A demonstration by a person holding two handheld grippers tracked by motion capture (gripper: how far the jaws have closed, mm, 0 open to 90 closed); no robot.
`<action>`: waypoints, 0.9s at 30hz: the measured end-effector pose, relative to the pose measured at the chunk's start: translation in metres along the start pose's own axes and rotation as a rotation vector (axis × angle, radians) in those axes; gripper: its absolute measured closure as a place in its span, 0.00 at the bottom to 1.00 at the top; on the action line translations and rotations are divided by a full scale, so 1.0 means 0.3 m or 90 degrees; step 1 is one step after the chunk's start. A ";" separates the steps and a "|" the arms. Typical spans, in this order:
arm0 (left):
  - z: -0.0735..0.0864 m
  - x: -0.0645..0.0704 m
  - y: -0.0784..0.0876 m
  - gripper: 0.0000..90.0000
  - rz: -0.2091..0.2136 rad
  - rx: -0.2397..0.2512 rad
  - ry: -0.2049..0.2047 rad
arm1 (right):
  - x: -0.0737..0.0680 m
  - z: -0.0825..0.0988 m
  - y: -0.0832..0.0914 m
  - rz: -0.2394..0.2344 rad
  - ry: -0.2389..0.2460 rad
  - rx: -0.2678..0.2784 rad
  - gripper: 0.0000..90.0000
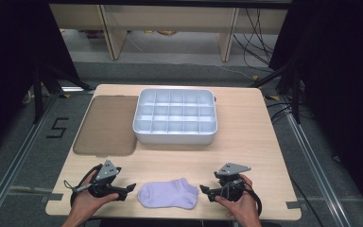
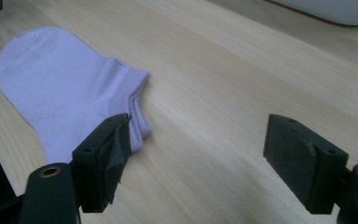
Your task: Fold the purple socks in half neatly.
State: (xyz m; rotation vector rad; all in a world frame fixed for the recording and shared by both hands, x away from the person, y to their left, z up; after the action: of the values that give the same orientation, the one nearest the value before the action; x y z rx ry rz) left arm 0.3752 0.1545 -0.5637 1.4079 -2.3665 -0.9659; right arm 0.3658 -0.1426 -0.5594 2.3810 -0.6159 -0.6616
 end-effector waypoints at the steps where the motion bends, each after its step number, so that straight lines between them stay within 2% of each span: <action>1: -0.002 -0.002 -0.001 0.18 -0.001 0.007 -0.002 | -0.002 0.001 0.000 -0.001 -0.002 0.000 0.28; 4: 0.002 -0.010 -0.003 0.18 -0.006 0.002 -0.012 | 0.001 -0.004 0.003 -0.001 0.014 0.002 0.31; 5: 0.001 -0.002 -0.003 0.18 -0.001 0.002 0.009 | -0.006 0.000 0.003 -0.003 -0.003 0.001 0.33; 6: -0.001 -0.003 -0.002 0.19 -0.001 0.002 0.012 | -0.003 -0.002 0.004 -0.004 0.005 -0.001 0.35; 12: -0.005 -0.008 0.000 0.19 0.000 0.010 0.000 | -0.016 -0.011 -0.002 -0.011 0.021 0.000 0.40; 14: -0.006 -0.009 0.000 0.19 0.001 0.011 -0.003 | -0.014 -0.012 -0.003 -0.006 0.027 0.000 0.40; 17: -0.012 -0.007 0.001 0.18 0.000 0.018 0.004 | -0.026 -0.010 -0.006 -0.012 0.015 -0.007 0.42; 19: -0.011 -0.006 0.002 0.18 -0.001 0.018 0.007 | -0.026 -0.017 -0.010 -0.012 0.029 -0.005 0.42; 20: -0.012 -0.006 0.002 0.18 0.001 0.018 0.007 | -0.034 -0.018 -0.013 -0.012 0.018 -0.002 0.42; 21: -0.012 -0.008 0.004 0.18 0.001 0.016 0.002 | -0.033 -0.023 -0.015 -0.013 0.034 -0.004 0.43; 22: -0.016 -0.007 0.002 0.18 0.000 0.022 0.009 | -0.039 -0.024 -0.019 -0.016 0.033 -0.006 0.43; 23: -0.015 -0.010 0.003 0.18 0.000 0.020 0.004 | -0.043 -0.026 -0.022 -0.016 0.030 -0.008 0.44; 24: -0.015 -0.011 0.003 0.18 0.003 0.022 0.001 | -0.042 -0.030 -0.027 -0.017 0.042 -0.009 0.44; 27: -0.016 -0.006 0.002 0.18 0.004 0.023 0.009 | -0.054 -0.045 -0.041 -0.022 0.042 0.000 0.45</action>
State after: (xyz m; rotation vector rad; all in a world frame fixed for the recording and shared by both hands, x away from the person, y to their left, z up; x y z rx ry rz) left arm 0.3781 0.1542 -0.5595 1.4155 -2.3873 -0.9130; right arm 0.3644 -0.1192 -0.5529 2.4084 -0.5490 -0.5949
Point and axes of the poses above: each handheld gripper's, and its own axes: y roughly backward along the jaws, z roughly out of its underside, x roughly to its right, the point moved 10 cm from there along -y, roughly forward along the jaws, and after that the axes turned 15 degrees about -z, right-handed, at the moved point
